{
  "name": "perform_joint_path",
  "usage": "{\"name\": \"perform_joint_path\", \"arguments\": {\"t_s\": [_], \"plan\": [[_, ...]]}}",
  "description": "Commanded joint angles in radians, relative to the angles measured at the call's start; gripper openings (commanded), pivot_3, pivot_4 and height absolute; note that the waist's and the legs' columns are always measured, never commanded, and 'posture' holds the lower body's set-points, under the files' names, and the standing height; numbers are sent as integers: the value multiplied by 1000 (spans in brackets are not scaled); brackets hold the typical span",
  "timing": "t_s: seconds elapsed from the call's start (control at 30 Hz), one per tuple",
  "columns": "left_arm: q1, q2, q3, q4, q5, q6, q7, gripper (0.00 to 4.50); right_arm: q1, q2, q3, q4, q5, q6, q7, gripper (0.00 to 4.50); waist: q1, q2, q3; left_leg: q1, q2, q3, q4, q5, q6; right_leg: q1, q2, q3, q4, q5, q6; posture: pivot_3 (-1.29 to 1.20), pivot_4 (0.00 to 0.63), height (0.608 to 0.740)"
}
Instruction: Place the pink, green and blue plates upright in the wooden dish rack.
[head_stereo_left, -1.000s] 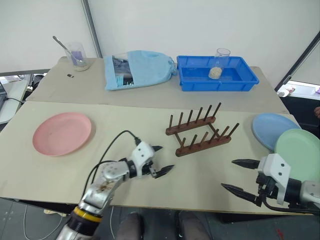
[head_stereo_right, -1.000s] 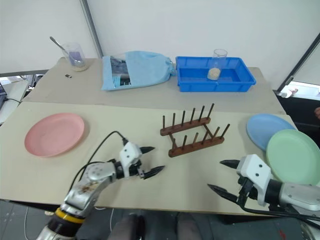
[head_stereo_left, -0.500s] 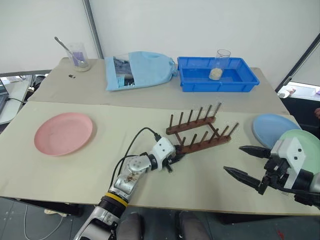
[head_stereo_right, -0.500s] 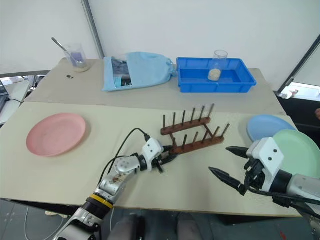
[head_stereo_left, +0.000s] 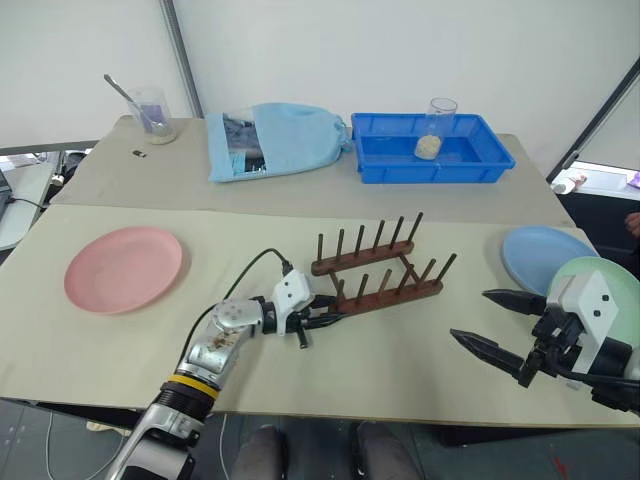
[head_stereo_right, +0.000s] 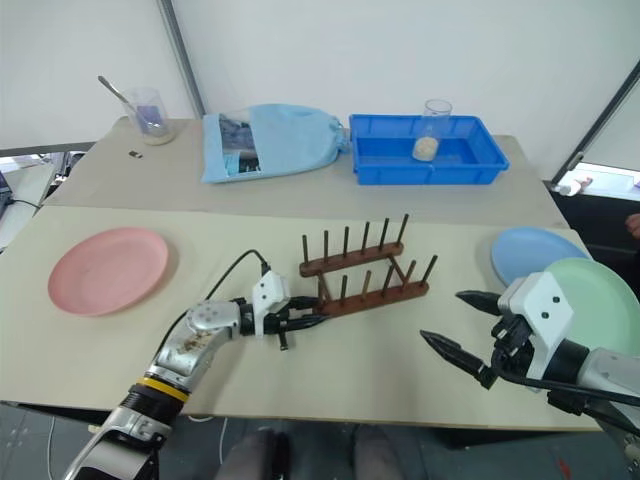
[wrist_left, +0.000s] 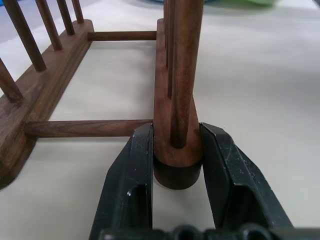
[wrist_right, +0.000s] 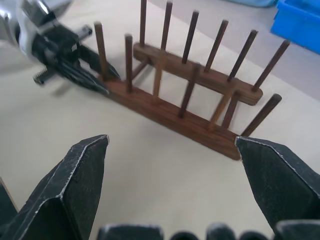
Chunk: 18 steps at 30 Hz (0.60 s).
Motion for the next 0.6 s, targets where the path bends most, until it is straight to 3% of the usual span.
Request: {"name": "perform_joint_path", "arguments": {"t_s": [0.03, 0.6], "plan": [[-47, -12, -19, 50, -8, -37, -86, 887, 30, -12, 6, -19, -51, -56, 29, 4500, 5, 0, 0, -1, 0, 0, 0, 0, 0, 0, 0, 0, -2, 0, 0, 0, 150, 740], [-261, -153, -24, 442, 84, -273, -179, 887, 223, 52, -12, -63, -182, -171, 78, 4500, 20, 0, 0, -7, -1, -2, 2, -1, 2, 0, 0, 0, -9, 3, 6, 0, 150, 740]]}}
